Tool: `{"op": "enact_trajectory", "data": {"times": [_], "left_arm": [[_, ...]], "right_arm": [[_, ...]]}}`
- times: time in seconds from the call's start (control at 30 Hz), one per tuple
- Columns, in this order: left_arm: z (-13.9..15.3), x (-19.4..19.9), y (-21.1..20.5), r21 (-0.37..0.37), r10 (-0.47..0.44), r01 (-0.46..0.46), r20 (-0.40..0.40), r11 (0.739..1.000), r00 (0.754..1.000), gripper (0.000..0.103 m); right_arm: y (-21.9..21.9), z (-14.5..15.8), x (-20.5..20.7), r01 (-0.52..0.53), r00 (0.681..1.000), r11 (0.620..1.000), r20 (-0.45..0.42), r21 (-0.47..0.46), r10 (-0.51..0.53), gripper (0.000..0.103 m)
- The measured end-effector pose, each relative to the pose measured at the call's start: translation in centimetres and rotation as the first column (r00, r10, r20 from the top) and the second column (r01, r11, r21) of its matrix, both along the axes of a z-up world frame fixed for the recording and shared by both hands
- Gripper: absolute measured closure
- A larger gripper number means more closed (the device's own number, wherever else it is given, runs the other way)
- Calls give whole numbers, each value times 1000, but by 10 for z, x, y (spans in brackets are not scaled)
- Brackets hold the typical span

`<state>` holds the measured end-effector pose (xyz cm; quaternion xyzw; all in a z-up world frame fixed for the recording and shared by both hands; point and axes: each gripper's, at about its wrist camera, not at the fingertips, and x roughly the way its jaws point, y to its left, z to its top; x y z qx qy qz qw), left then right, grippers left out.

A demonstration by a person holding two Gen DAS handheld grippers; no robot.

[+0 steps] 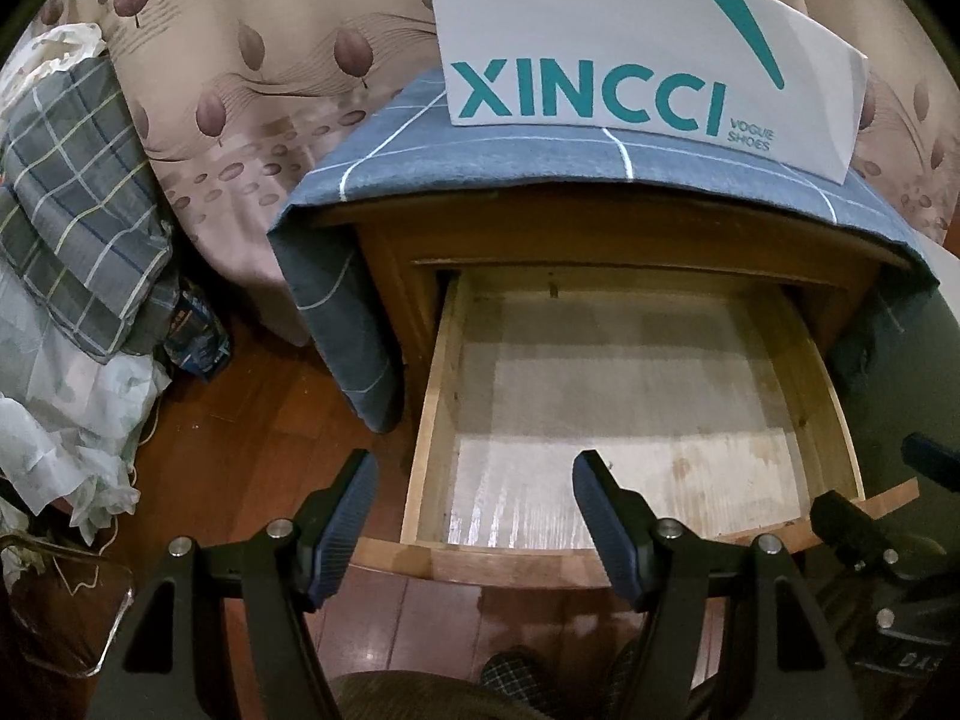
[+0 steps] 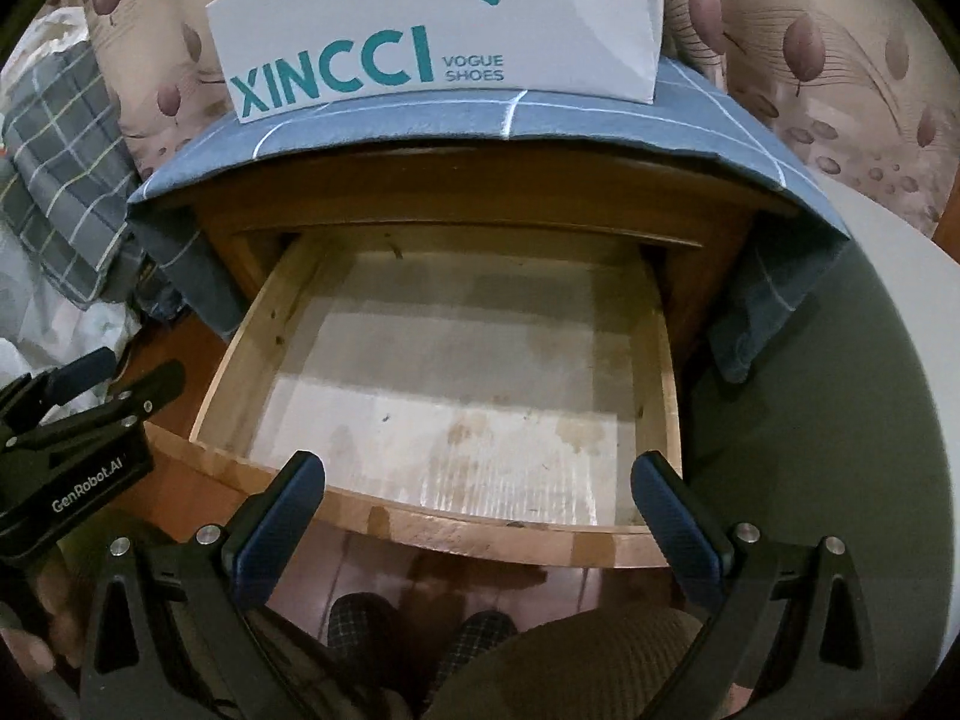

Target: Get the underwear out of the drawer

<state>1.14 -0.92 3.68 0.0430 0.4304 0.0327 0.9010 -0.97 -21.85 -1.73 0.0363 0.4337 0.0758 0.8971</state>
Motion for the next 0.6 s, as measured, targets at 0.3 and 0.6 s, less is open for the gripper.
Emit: {"op": "enact_trajectory", "data": {"times": [0.3, 0.6], "left_arm": [[-1, -1, -3, 4, -10, 10, -4, 1000, 1000, 34], [-1, 0, -4, -1, -14, 14, -8, 1000, 1000, 34]], "right_arm": [[-3, -5, 4, 13, 1000, 1000, -21, 23, -12, 2], [1, -7, 5, 1, 1000, 1000, -26, 2, -1, 2]]}}
